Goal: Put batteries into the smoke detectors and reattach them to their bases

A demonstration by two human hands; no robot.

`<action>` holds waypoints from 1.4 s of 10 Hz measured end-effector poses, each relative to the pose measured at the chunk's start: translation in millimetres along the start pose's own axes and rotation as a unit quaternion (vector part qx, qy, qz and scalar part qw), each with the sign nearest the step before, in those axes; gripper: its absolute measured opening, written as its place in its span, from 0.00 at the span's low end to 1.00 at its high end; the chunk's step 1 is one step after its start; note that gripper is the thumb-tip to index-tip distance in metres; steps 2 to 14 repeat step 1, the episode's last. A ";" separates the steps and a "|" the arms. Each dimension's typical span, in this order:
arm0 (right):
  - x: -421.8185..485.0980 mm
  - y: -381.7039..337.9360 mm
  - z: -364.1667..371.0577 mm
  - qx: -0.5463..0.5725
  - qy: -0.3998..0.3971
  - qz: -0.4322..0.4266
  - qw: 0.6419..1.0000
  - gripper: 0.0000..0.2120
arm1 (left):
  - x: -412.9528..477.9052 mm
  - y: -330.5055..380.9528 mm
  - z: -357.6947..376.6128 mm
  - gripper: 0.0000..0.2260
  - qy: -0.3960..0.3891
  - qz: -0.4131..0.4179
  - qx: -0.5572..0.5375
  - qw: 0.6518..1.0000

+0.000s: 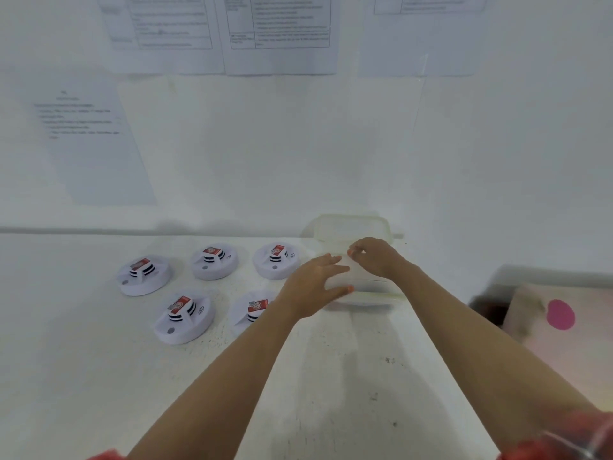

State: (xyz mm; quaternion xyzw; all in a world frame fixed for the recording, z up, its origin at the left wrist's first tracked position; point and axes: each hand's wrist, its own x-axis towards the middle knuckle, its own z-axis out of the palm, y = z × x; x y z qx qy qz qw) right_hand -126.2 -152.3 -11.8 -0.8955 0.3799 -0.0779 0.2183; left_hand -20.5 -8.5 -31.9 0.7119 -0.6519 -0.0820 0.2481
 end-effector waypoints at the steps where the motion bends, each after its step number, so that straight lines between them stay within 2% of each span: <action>1: -3.0 -8.4 3.8 0.021 0.041 -0.004 0.999 0.15 | -9.5 -16.6 -14.0 0.17 0.076 -0.036 -0.006 0.996; 14: -3.0 -8.4 3.8 0.021 0.041 -0.004 0.999 0.15 | -9.5 -16.6 -14.0 0.17 0.076 -0.036 -0.006 0.996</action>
